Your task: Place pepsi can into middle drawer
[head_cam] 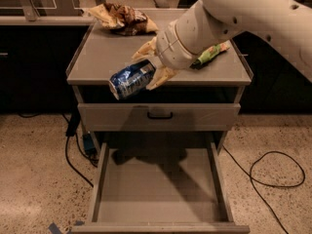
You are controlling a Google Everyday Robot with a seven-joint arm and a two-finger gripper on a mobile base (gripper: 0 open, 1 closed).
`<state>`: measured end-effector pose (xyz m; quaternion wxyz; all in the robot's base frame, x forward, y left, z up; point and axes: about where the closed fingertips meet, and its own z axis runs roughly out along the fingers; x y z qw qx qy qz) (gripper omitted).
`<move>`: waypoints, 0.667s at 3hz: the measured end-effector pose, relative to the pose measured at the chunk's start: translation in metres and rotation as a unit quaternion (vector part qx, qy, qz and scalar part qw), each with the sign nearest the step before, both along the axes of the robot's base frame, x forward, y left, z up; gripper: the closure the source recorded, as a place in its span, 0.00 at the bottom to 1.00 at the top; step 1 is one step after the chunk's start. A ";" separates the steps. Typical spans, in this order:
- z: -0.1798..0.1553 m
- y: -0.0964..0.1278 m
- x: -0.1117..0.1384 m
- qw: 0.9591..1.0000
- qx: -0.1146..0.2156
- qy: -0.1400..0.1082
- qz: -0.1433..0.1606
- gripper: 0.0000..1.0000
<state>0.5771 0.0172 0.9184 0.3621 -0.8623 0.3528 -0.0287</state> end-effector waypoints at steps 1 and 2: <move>-0.018 -0.005 -0.004 1.000 0.017 -0.001 -0.003 1.00; -0.048 -0.015 -0.014 0.999 0.040 0.011 -0.018 1.00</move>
Offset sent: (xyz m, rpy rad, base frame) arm -0.0260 -0.0319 -0.0914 0.1367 0.0567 -0.0833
